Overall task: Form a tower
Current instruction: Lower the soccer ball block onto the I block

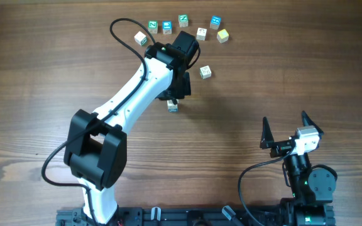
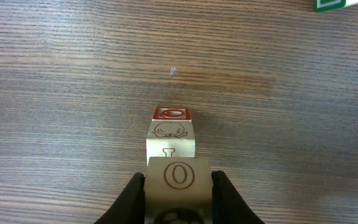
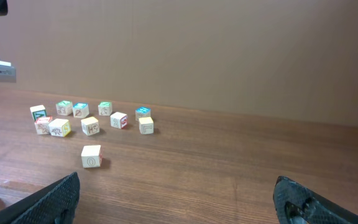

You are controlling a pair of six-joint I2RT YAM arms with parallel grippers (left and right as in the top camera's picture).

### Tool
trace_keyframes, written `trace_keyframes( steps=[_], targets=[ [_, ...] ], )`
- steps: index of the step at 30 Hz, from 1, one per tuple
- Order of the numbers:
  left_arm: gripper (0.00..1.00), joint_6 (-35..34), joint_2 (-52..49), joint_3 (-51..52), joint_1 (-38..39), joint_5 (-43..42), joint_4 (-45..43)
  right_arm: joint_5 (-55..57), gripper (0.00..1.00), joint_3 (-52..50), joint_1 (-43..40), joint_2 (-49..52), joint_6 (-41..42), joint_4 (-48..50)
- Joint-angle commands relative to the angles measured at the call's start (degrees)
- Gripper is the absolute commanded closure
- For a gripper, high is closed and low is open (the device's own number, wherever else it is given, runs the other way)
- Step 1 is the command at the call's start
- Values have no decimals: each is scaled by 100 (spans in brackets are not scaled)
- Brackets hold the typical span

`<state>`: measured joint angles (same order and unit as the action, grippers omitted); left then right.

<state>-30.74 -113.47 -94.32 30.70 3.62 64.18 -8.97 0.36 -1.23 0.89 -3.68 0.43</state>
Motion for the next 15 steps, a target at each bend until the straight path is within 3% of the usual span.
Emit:
trace_keyframes(
  steps=[1, 15],
  targets=[
    [96, 66, -72, 70, -11, 120, -11, -68, 0, -7, -24, -46, 83, 31],
    [95, 66, -72, 188, -11, 120, -166, -68, 0, -7, -24, -46, 83, 31]
  ],
)
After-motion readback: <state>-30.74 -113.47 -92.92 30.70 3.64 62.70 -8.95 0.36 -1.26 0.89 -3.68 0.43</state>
